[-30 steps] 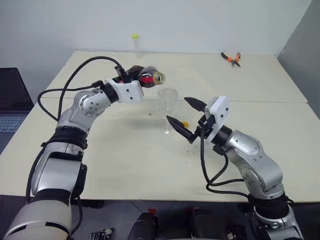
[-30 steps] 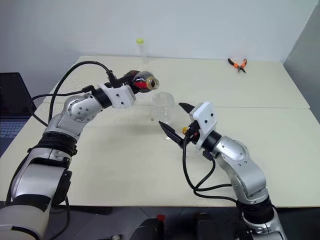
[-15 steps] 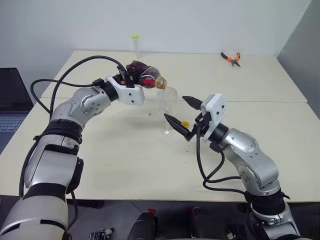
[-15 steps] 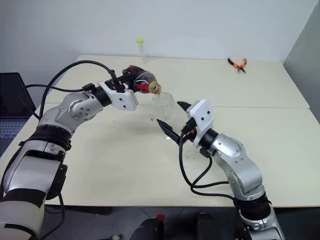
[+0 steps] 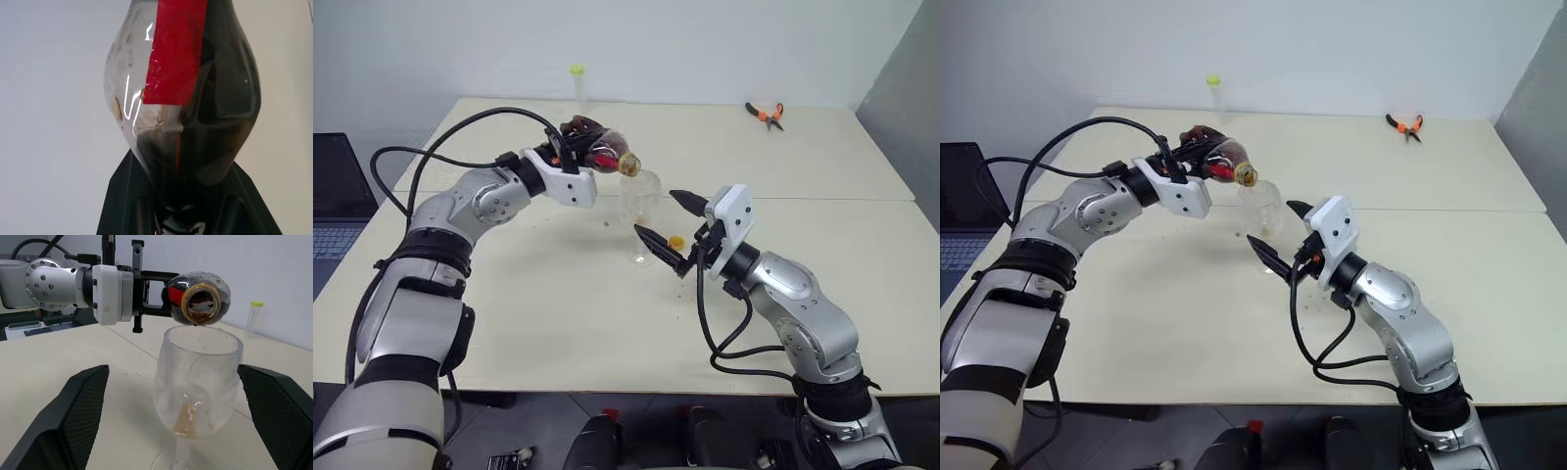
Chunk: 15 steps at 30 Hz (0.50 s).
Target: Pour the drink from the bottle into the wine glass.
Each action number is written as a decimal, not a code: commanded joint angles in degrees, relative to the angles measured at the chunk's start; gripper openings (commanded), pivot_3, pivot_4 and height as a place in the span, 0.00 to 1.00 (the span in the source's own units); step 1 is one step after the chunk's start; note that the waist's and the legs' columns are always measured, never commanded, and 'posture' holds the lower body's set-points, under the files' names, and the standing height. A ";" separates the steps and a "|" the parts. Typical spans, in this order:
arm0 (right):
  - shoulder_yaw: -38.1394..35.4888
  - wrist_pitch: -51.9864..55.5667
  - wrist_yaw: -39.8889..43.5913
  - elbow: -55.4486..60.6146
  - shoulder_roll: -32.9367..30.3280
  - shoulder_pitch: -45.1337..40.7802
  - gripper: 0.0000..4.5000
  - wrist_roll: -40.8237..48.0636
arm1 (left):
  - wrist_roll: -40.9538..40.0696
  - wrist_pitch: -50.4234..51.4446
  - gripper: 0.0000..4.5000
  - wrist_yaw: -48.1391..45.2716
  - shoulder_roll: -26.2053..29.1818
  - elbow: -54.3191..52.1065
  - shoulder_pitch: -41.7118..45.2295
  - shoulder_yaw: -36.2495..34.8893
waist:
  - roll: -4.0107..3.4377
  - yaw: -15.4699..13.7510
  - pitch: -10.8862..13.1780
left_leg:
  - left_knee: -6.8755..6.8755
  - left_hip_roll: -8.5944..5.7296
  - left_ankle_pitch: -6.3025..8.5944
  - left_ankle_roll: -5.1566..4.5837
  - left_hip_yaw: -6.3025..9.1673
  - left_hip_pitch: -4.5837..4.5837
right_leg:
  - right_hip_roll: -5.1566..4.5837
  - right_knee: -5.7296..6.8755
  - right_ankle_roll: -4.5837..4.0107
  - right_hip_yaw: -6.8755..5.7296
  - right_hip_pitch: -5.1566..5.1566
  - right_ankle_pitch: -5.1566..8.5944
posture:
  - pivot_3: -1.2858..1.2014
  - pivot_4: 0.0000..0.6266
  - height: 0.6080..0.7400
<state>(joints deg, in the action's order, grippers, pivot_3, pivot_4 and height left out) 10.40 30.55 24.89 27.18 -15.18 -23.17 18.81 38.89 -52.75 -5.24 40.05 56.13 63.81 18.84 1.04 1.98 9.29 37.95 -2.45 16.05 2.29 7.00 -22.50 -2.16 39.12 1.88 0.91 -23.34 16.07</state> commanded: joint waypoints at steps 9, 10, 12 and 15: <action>0.57 -0.34 0.15 2.68 -0.11 0.27 1.00 -0.11 | 1.59 -0.22 0.16 3.84 1.43 -0.77 3.78 0.66 | 0.00 0.02 0.00 | 0.00 -0.01 0.00 0.00 -0.01 0.00 | 0.00 0.01 0.00 0.00 -0.01 0.00 | 0.52 0.24 1.00; 0.60 -0.36 0.16 2.71 -0.11 0.29 1.00 -0.11 | 1.69 -0.21 0.16 3.96 1.44 -0.75 3.83 0.73 | 0.00 0.02 0.00 | 0.00 -0.01 0.00 0.00 -0.01 0.00 | 0.00 0.01 0.00 0.00 -0.01 0.00 | 0.52 0.24 1.00; 0.70 -0.39 0.15 2.77 -0.07 0.35 1.00 -0.12 | 1.97 -0.17 0.16 4.23 1.50 -0.77 3.94 0.90 | 0.00 0.03 0.00 | 0.01 -0.01 0.00 0.00 -0.01 0.00 | 0.00 0.02 0.00 0.00 -0.01 0.00 | 0.52 0.24 1.00; 0.81 -0.39 0.08 2.92 0.02 0.51 1.00 0.00 | 2.48 -0.09 0.16 4.79 1.67 -0.72 4.22 1.18 | 0.00 0.04 0.00 | 0.01 -0.02 0.00 0.00 -0.01 0.00 | 0.00 0.02 0.00 0.00 -0.01 0.00 | 0.52 0.24 1.00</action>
<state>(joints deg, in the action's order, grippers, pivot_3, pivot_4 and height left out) 11.37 30.58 24.91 27.29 -15.23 -22.76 18.77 41.85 -52.85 -1.98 40.39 56.14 65.60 20.64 1.04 2.02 9.29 37.96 -2.46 16.05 2.29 6.99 -22.51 -2.15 39.14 1.88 0.91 -23.35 16.07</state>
